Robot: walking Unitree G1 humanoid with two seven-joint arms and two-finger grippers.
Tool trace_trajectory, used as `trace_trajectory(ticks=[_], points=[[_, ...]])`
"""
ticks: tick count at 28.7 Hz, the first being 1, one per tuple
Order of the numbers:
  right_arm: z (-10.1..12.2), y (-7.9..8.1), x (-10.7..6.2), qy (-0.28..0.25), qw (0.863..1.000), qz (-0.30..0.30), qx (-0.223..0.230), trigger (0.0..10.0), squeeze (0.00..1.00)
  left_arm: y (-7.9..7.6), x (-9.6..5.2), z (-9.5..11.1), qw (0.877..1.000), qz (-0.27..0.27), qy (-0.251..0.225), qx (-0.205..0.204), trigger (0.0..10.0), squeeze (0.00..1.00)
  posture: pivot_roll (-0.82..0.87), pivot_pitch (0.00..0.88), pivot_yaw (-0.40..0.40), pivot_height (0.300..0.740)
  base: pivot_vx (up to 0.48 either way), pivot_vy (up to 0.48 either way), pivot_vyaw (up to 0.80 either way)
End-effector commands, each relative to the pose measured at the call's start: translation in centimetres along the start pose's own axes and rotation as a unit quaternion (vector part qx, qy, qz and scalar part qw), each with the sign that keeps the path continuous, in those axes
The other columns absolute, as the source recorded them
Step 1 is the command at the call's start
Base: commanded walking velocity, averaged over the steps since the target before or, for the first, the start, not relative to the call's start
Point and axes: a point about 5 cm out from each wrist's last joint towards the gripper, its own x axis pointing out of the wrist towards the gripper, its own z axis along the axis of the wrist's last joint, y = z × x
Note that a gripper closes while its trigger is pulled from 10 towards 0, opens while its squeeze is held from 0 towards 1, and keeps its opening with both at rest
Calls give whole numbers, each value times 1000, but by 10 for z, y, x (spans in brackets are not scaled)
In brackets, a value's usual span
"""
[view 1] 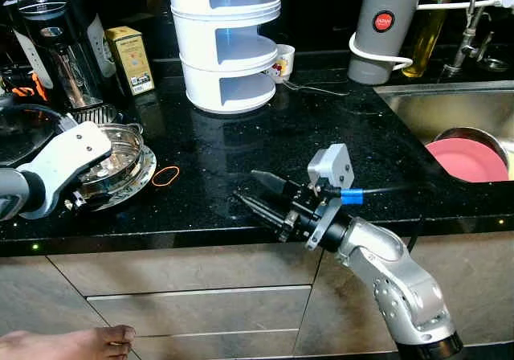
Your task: Kitchen organization
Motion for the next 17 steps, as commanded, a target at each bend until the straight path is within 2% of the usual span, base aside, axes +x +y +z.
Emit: trace_trajectory(ticks=[1,7,13,14,15,16,17], points=[[0,5,-1,4,1000,13,0,10000,0,-1,6,0,1000,-2,3,6,10000,0,-87,0,35,740,0,0,0],[2,11,-3,5,999,36,10,10000,0,-2,20,-4,1000,-10,6,10,10000,0,-98,0,35,740,0,0,0],[3,12,-6,8,999,37,8,10000,0,-4,26,0,1000,-22,-3,11,10000,0,-109,0,35,740,0,0,0],[3,12,-6,8,999,37,8,10000,0,-5,27,1,1000,-29,-4,12,5216,0,-113,0,35,740,0,0,0],[4,11,-6,9,999,36,7,10000,0,-6,29,2,999,-33,-6,12,3216,0,-114,0,35,740,0,0,0],[4,11,-7,10,999,35,7,10000,0,-6,29,2,999,-37,-7,14,157,0,-114,0,35,740,0,0,0],[4,11,-7,10,999,34,7,10000,0,-8,30,3,999,-43,-8,14,0,0,-115,0,35,740,0,0,0]])
